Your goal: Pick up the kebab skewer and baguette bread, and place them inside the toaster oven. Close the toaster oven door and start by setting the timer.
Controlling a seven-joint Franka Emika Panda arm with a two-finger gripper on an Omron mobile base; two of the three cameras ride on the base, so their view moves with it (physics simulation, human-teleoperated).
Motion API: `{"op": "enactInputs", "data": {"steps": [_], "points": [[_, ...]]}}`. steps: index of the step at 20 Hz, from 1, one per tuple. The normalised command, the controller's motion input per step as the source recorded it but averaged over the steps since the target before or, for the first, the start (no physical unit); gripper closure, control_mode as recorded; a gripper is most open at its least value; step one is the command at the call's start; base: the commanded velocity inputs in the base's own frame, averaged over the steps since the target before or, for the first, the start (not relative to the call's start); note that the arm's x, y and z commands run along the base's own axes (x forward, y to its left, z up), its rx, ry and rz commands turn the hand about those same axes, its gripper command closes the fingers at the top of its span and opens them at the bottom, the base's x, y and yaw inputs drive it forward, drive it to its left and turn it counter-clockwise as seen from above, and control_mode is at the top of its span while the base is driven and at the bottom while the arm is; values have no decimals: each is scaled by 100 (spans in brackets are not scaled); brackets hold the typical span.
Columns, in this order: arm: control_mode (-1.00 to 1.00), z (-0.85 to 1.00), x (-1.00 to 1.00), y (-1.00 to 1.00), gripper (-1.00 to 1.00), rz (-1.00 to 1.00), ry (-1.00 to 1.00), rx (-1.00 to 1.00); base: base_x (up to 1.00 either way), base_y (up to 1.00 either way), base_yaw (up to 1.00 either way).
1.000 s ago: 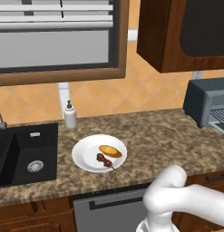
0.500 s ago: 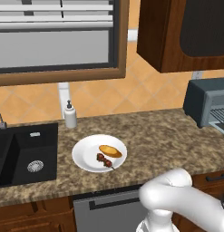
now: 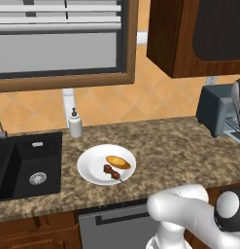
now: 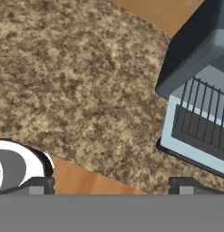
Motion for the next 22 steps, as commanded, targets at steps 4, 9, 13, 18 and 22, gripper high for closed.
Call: {"op": "enactInputs", "data": {"steps": [4,9,13,18,22], "points": [[-100,6,-20,100,-100,6,34,-13,0,0,0],[-100,-7,-22,100,-100,3,19,-1,0,0,0],[-100,-13,-16,100,-100,4,8,0,0,0,0],[-100,-14,-10,100,-100,0,0,0,0,0,0],[-100,-17,14,100,-100,0,0,3,0,0,0]]}}
